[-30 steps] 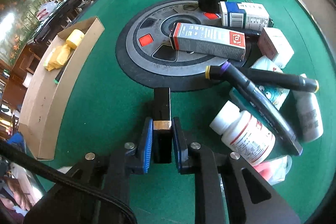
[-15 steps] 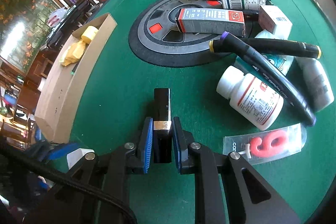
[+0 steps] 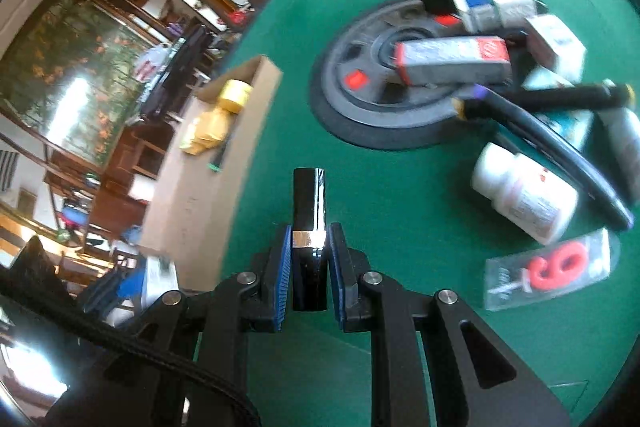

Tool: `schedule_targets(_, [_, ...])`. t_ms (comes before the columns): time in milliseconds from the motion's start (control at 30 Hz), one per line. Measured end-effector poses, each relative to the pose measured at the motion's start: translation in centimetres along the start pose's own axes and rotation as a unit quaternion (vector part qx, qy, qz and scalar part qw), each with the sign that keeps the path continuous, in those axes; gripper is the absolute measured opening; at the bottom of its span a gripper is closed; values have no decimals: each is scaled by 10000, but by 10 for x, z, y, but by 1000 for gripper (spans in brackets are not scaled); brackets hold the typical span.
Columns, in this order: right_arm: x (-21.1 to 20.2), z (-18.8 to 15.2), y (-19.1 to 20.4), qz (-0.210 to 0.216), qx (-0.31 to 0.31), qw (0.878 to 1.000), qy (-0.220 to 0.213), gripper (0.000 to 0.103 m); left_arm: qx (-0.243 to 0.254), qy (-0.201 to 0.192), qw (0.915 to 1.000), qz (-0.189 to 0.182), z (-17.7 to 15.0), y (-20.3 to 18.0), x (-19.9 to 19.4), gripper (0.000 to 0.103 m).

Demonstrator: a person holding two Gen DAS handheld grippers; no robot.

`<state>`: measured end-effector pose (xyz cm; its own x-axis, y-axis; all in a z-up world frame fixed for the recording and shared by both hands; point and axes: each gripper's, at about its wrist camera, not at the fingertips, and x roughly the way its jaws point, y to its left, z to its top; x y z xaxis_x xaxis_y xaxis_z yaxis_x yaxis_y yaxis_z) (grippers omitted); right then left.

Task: Organize objects
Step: 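Carry the charger and lipstick tube into the tray and release both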

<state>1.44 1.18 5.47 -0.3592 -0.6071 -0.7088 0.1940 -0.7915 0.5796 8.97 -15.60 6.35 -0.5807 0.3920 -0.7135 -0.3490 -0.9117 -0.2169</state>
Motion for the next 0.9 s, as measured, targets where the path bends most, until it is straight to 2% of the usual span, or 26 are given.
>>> schedule_targets(133, [19, 16, 29, 325, -19, 9994, 134, 15, -311, 73, 9969, 714, 28, 54, 6, 39])
schedule_targets(333, [82, 47, 82, 548, -42, 9974, 466, 16, -697, 539, 9873, 1323, 50, 119, 52, 39])
schedule_targets(467, [129, 63, 100, 445, 95, 9967, 668, 16, -716, 865, 9811, 1578, 48, 141, 83, 39])
schedule_targets(667, [183, 82, 107, 256, 401, 9955, 819, 16, -1023, 1062, 9791, 1401, 53, 165, 99, 39])
schedule_targets(900, [203, 97, 111, -259, 388, 9966, 683, 15, -1202, 1047, 9769, 1423, 52, 173, 97, 39])
